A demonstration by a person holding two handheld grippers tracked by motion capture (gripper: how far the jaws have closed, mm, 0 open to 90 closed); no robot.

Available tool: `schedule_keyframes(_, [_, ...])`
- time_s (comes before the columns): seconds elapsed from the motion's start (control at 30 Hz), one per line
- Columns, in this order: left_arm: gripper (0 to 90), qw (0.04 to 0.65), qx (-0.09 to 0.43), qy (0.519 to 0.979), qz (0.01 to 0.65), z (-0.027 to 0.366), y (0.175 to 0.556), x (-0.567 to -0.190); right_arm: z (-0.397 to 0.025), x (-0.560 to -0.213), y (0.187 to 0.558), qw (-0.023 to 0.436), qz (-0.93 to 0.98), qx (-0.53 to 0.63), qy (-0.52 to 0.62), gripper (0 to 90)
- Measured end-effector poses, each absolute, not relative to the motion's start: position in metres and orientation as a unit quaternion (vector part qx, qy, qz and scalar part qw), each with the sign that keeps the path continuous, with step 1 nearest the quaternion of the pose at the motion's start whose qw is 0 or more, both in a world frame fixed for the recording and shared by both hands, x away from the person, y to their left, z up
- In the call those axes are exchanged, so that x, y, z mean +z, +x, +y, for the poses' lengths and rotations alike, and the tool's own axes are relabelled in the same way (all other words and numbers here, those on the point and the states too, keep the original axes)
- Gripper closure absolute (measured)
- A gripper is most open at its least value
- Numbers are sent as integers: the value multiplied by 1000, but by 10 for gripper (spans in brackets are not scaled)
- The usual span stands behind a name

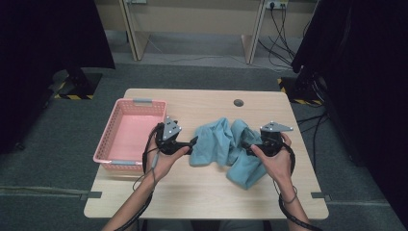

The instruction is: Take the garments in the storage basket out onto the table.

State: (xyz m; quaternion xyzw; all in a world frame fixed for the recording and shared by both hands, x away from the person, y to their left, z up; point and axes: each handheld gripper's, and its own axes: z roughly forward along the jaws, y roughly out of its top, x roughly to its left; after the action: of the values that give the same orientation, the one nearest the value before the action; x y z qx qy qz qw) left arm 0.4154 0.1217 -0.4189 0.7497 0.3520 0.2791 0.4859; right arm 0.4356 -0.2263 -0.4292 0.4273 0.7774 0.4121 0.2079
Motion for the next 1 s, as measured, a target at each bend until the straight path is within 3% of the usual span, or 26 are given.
schedule_keyframes(1.0, [70,499,286,731,367,158,395,-418,-232,-422,422,218,778,420,414,47])
